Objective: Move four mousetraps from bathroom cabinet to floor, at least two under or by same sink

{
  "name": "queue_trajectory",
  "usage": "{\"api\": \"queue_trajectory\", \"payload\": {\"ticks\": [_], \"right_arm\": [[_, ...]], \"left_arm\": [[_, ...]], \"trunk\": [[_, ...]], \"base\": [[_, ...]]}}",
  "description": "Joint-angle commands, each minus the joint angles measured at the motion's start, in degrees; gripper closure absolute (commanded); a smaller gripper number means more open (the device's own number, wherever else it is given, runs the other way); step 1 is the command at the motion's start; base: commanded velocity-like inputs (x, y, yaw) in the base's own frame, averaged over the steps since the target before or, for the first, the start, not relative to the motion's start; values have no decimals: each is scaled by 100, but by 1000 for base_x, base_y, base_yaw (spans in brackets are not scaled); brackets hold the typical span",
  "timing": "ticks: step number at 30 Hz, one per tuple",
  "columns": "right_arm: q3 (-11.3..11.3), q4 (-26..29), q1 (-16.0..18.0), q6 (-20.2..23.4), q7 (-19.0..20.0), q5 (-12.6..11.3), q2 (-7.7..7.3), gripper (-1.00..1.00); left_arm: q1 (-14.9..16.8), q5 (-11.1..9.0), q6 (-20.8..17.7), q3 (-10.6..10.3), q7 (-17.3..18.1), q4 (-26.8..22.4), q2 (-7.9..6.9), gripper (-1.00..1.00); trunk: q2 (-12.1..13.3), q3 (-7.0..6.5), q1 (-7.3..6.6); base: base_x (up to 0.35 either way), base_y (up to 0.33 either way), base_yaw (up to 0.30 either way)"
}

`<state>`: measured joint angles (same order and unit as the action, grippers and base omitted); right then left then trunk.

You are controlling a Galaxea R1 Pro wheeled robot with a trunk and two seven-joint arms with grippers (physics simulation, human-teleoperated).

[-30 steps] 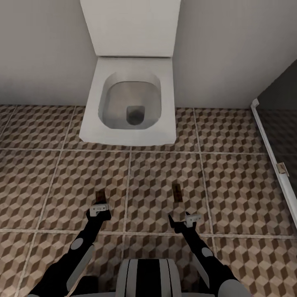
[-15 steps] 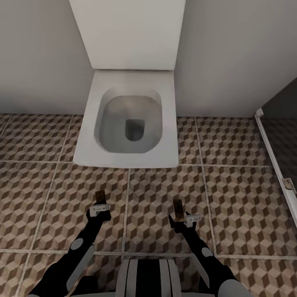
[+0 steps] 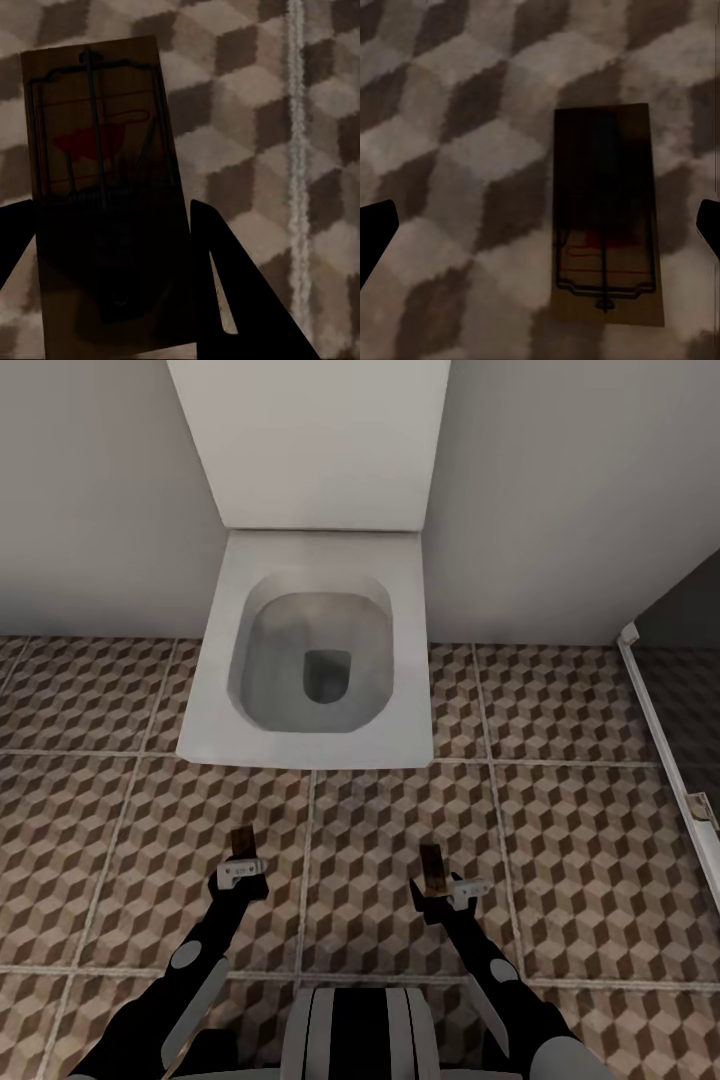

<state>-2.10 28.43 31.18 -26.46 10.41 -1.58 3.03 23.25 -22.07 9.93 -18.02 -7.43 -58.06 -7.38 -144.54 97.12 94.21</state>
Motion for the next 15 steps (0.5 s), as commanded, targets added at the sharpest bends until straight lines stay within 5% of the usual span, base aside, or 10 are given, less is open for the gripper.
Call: {"api": "queue_trajectory", "payload": {"ticks": [1, 15], "right_arm": [[0, -3, 2, -17, 21, -17, -10, -100], [-8, 25, 2, -17, 34, -26, -64, -100]], "left_arm": [[4, -35, 26, -35, -59, 26, -9, 100], [4, -35, 17, -10, -55, 691, 3, 100]], "trunk": [[-1, 2, -1], [-1, 2, -1]], "base": [[0, 0, 0], [0, 0, 0]]}}
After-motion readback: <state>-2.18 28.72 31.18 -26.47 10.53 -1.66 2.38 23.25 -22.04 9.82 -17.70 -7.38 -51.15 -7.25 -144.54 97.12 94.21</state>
